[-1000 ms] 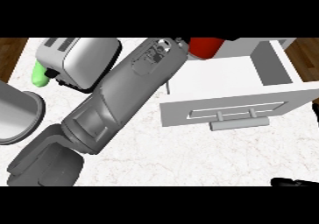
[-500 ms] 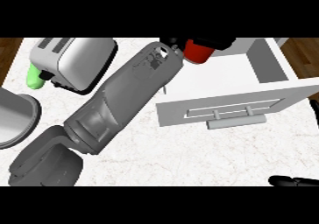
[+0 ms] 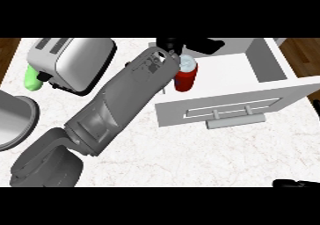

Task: Pick up the can, place it into the drawer and close the drawer

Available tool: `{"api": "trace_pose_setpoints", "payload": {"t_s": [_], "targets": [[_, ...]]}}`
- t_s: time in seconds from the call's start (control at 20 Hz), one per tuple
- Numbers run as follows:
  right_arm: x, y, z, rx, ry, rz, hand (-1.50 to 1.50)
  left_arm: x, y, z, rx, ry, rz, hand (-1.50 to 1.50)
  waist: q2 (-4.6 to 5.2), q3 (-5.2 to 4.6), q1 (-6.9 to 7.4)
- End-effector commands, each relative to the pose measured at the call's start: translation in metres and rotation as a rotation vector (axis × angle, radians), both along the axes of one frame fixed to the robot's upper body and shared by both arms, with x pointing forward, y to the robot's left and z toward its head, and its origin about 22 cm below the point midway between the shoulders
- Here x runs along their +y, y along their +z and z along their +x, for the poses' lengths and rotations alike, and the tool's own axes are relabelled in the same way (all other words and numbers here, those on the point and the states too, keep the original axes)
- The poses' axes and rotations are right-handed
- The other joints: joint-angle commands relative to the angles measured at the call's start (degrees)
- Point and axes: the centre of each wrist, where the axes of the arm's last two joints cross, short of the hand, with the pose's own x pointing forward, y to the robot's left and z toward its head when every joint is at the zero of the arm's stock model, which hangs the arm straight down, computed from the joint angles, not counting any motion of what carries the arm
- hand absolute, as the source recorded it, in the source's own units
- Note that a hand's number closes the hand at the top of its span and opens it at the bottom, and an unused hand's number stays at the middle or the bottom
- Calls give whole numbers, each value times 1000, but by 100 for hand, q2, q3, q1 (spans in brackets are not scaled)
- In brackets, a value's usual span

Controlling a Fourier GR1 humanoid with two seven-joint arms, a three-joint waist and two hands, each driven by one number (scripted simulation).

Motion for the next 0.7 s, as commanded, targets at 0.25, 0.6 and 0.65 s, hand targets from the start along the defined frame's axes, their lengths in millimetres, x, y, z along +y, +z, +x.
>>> {"api": "trace_pose_setpoints", "payload": {"t_s": [0.25,0.6,0.65], "targets": [[7,0,2,-44,-31,-54,-150,5,-7,1,7,21,-53,-150,0,-6,119],[3,19,-8,-147,-14,-315,-150,2,-10,-3,8,28,-118,-150,-21,-4,76],[3,26,-3,-145,-17,-333,-150,-8,5,-7,15,36,-131,-150,-19,-2,6]]}}
